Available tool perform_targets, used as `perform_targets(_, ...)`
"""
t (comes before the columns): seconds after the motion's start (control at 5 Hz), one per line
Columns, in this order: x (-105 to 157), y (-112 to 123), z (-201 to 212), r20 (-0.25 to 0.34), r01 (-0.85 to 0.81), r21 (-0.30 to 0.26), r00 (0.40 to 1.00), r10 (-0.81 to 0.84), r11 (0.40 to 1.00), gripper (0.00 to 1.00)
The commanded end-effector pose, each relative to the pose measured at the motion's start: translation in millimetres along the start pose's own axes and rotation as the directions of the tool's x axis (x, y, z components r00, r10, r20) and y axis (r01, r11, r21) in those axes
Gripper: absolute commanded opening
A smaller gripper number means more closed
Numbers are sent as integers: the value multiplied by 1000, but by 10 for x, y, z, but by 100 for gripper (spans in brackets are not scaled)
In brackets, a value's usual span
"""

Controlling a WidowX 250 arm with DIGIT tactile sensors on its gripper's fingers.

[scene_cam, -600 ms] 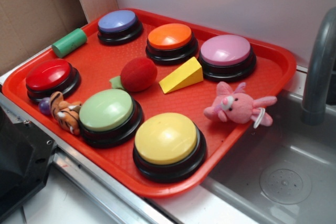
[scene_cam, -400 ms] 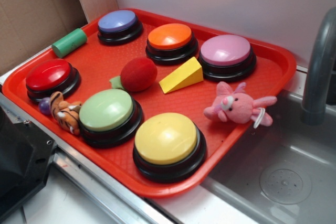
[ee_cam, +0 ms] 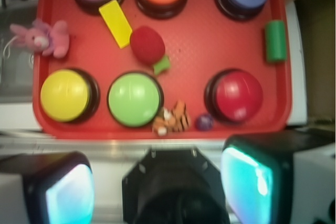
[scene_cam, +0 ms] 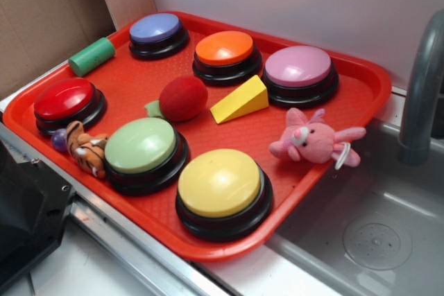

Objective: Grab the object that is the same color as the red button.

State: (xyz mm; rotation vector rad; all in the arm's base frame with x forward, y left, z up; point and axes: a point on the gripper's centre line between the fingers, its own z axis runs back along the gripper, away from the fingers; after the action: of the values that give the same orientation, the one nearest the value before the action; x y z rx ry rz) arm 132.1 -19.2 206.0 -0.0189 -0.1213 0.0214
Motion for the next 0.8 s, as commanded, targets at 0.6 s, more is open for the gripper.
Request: perform_targets(0.6, 737, 115, -1509, -16, 15, 50, 1000, -14, 999, 100)
